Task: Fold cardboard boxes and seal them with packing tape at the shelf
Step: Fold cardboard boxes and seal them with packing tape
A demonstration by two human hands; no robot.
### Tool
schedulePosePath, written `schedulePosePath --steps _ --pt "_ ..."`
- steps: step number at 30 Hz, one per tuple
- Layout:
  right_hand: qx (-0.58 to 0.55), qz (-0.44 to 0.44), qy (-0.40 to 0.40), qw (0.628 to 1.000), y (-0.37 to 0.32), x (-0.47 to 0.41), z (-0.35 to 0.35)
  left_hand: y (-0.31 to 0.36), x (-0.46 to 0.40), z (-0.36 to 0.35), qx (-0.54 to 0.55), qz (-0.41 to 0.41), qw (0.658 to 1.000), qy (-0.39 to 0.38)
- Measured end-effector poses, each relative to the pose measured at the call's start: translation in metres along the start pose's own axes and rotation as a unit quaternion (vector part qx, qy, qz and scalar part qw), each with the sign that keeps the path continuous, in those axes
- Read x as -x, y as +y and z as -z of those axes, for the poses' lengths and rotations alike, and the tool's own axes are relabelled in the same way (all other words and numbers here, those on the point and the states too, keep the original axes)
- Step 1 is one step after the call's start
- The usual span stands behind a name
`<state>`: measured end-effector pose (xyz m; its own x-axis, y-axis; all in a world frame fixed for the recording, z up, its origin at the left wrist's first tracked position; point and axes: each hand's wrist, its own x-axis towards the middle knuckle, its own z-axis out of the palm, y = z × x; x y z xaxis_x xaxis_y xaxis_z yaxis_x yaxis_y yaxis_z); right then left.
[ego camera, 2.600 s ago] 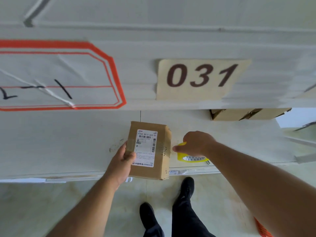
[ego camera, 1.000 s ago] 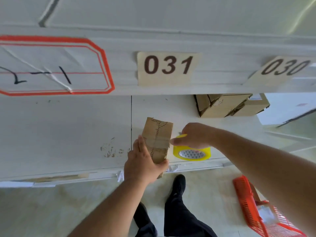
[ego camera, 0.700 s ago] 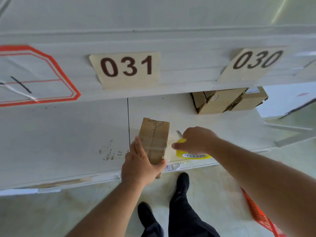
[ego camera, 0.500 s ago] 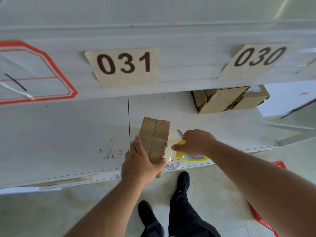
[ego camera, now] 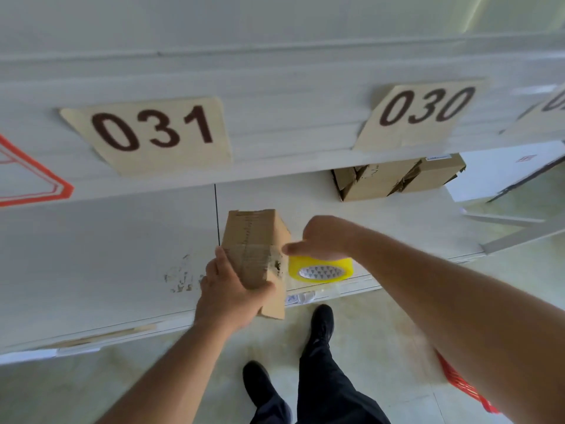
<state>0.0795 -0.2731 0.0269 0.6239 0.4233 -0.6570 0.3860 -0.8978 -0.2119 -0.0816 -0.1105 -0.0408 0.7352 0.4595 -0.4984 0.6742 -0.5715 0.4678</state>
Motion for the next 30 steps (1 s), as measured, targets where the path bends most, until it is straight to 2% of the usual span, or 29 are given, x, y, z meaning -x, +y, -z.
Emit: schedulePosePath --steps 2,4,5,7,9,12,14,16,18,22,27,30 --pt "-0.035 0.025 -0.001 0.999 -0.021 0.006 0.025 -0.015 -0.007 0.010 0.174 -0.008 0.984 -0.044" --pt "-0.064 0.047 -0.004 0.997 -0.048 0.005 0.042 -0.032 -0.011 0.017 0.245 -0.012 0.966 -0.082" --pt "-0.074 0.057 -0.009 0.996 -0.062 0.002 0.046 -0.040 -0.012 0.019 0.241 -0.005 0.967 -0.078" --pt "-0.080 0.067 -0.024 0.994 -0.090 -0.004 0.051 -0.053 -0.015 0.023 0.174 -0.005 0.985 0.008" --pt "-0.051 0.076 -0.030 0.995 -0.113 -0.010 0.053 -0.056 -0.022 0.023 0.115 -0.062 0.990 0.059" --pt "-0.007 0.077 -0.025 0.997 -0.132 -0.016 0.055 -0.045 -0.023 0.017 0.077 -0.142 0.986 0.049" --pt "-0.015 0.064 -0.030 0.997 -0.133 -0.021 0.053 -0.036 -0.025 0.012 0.095 -0.146 0.983 0.055" --pt "-0.039 0.043 -0.035 0.998 -0.129 -0.025 0.049 -0.033 -0.027 0.008 0.127 -0.133 0.983 0.027" --pt "-0.095 0.018 -0.028 0.995 -0.122 -0.028 0.044 -0.034 -0.031 -0.001 0.094 -0.108 0.990 0.002" --pt "-0.242 -0.029 -0.006 0.970 -0.107 -0.031 0.039 -0.034 -0.032 -0.007 0.012 -0.107 0.994 0.002" --pt "-0.351 -0.043 -0.022 0.935 -0.076 -0.019 0.022 -0.031 -0.033 -0.002 0.012 -0.048 0.999 -0.014" --pt "-0.433 -0.049 -0.020 0.900 -0.052 0.001 -0.004 -0.030 -0.044 0.003 0.009 -0.060 0.997 -0.051"
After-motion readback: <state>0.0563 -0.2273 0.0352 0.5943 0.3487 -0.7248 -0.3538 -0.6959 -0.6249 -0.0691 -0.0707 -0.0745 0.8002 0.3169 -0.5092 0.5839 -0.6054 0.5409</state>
